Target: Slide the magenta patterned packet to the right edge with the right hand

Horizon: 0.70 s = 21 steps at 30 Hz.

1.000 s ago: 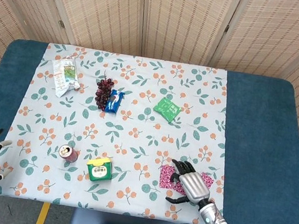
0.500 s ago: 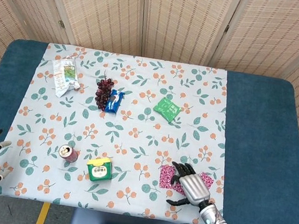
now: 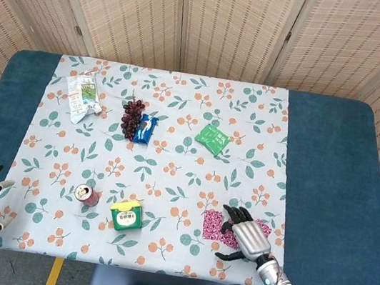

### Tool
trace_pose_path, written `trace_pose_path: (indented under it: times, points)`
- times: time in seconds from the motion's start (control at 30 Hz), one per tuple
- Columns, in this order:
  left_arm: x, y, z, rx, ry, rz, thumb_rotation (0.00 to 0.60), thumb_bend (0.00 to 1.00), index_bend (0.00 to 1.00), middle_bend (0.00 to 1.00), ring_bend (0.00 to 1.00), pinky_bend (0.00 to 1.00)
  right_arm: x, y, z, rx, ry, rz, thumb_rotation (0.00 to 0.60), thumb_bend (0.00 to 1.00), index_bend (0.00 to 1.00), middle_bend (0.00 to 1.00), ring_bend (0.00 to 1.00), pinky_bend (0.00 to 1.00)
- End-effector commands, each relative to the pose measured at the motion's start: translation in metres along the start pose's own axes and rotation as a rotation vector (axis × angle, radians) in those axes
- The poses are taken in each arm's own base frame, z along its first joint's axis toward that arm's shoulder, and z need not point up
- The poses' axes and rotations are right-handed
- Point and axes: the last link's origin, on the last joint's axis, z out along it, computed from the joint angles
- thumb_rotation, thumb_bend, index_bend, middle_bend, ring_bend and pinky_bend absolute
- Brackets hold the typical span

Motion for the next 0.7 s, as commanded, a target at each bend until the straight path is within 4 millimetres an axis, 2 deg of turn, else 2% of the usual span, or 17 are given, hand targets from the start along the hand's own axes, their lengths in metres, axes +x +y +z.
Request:
trace_pose_path:
  times: [0.03,0.23,0.37,0.7]
  points:
    - [0.001,-0.001,0.0,0.002,0.003,0.0,0.6,0.24,0.26,0.06,0.09,0.0,-0.001,-0.004,0.002,0.013,-0.002,0.0,0.33,0.21,0.4,0.05,0.0,0.0]
    - [0.0,-0.001,-0.001,0.003,0.003,-0.003,0.6,0.24,0.26,0.06,0.09,0.0,-0.001,-0.014,0.005,0.044,0.002,0.0,0.329,0.21,0.4,0.05,0.0,0.0]
    - [0.0,-0.002,-0.001,0.004,0.002,-0.005,0.6,0.24,0.26,0.06,0.09,0.0,0.001,-0.013,0.003,0.038,0.018,0.001,0.329,0.21,0.4,0.05,0.0,0.0]
    - [-0.002,-0.004,-0.002,0.005,0.001,-0.008,0.6,0.24,0.25,0.06,0.09,0.0,0.012,0.021,-0.015,-0.079,0.069,0.025,0.332,0.21,0.4,0.05,0.0,0.0]
